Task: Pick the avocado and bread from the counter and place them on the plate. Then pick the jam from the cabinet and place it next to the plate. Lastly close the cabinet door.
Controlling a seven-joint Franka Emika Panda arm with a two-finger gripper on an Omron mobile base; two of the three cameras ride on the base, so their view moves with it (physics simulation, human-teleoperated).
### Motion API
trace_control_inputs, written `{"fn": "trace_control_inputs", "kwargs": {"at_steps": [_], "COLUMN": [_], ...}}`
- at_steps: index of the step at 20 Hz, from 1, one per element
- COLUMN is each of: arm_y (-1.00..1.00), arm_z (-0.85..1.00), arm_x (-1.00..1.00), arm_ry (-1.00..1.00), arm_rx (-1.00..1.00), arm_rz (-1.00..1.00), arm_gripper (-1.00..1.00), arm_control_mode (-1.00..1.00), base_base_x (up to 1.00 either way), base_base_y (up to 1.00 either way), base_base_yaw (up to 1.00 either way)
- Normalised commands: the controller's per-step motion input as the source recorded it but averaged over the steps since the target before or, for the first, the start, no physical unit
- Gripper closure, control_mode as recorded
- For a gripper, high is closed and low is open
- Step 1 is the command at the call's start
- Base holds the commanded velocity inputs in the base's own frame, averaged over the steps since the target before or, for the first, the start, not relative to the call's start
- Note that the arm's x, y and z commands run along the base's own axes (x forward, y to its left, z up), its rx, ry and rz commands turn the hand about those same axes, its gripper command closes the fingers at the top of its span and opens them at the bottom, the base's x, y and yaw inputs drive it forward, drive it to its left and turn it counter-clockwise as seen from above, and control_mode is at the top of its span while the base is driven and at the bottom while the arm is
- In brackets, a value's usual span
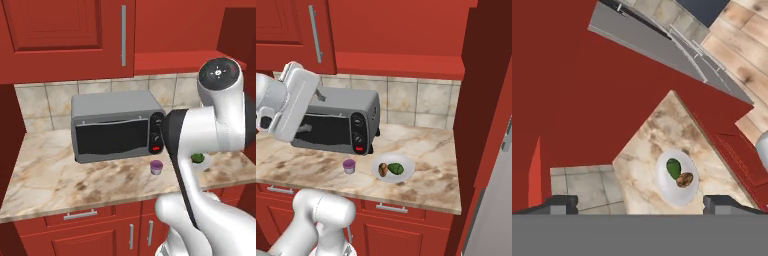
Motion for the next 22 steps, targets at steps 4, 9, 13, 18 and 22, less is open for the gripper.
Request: {"fn": "trace_control_inputs", "kwargs": {"at_steps": [4, 9, 13, 18, 22], "arm_y": [-0.05, -0.16, -0.40, -0.26, -0.19], "arm_z": [-0.59, -0.38, -0.28, -0.29, -0.28], "arm_x": [-0.31, -0.66, -0.84, -0.61, -0.51], "arm_ry": [0.00, -0.06, -0.12, -0.08, -0.09], "arm_rx": [0.00, 0.07, 0.19, 0.17, 0.15], "arm_rz": [0.12, 0.09, 0.11, 0.07, 0.02], "arm_gripper": [-1.00, -1.00, -1.00, -1.00, -1.00], "arm_control_mode": [-1.00, -1.00, -1.00, -1.00, -1.00], "base_base_x": [0.00, 0.00, 0.00, 0.00, 0.00], "base_base_y": [0.00, 0.00, 0.00, 0.00, 0.00], "base_base_yaw": [0.00, 0.00, 0.00, 0.00, 0.00]}}
